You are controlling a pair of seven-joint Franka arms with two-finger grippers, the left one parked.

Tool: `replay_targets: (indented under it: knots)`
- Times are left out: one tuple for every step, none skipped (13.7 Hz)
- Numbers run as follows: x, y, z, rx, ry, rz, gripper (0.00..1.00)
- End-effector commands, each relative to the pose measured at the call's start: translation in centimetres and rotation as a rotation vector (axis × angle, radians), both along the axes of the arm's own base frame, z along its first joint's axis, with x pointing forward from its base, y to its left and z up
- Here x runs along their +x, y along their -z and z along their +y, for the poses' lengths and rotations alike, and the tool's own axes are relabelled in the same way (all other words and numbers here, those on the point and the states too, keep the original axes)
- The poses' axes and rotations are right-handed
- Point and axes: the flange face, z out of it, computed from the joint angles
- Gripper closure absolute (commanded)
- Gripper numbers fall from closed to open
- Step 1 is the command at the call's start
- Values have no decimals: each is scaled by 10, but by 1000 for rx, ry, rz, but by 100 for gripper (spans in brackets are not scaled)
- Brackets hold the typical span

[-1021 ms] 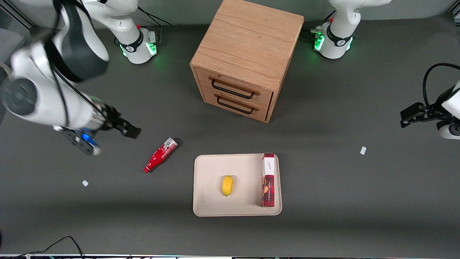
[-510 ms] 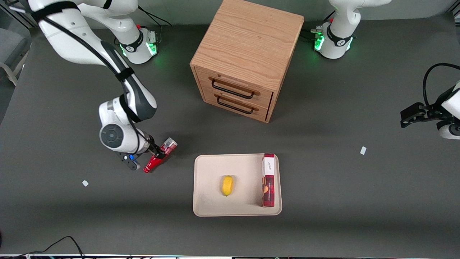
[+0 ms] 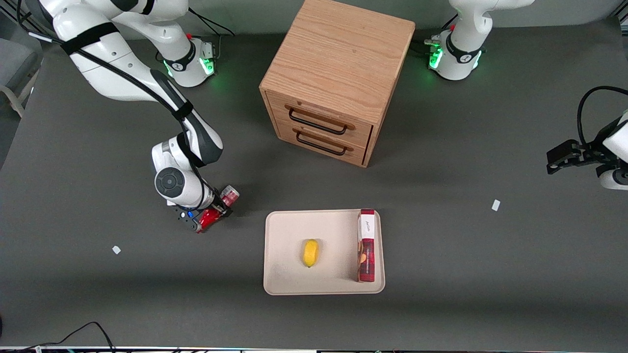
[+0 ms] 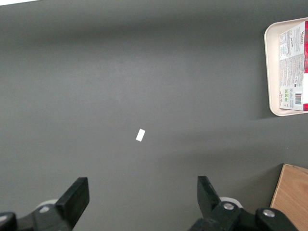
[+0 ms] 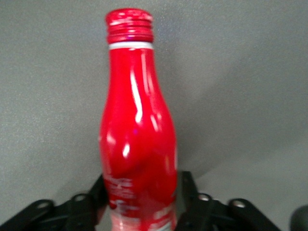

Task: Place coke bottle on tray
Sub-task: 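Lift the bottle and carry it toward the white tray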

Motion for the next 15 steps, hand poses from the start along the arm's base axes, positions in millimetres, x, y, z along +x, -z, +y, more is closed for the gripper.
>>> replay_targets:
  knots:
    - [0, -8, 3, -16, 3, -25, 100]
    - [2, -17, 3, -16, -6, -36, 100]
    - [2, -31, 3, -24, -15, -38, 100]
    - [6, -51, 2, -31, -39, -43, 100]
    - [11, -74, 1, -38, -76, -51, 100]
    - [18, -99, -1, -47, -106, -53, 100]
    - [27, -123, -2, -52, -129, -50, 100]
    - [36, -148, 2, -47, -163, -46, 100]
    - [47, -179, 15, -34, -214, -60, 100]
    - [58, -210, 28, -14, -275, -80, 100]
    - [68, -234, 41, 12, -355, -99, 100]
    - [74, -254, 55, 48, -423, -124, 100]
    - [82, -269, 68, 83, -459, -154, 100]
    - [90, -271, 83, 121, -489, -164, 100]
    - [100, -260, 99, 180, -512, -166, 100]
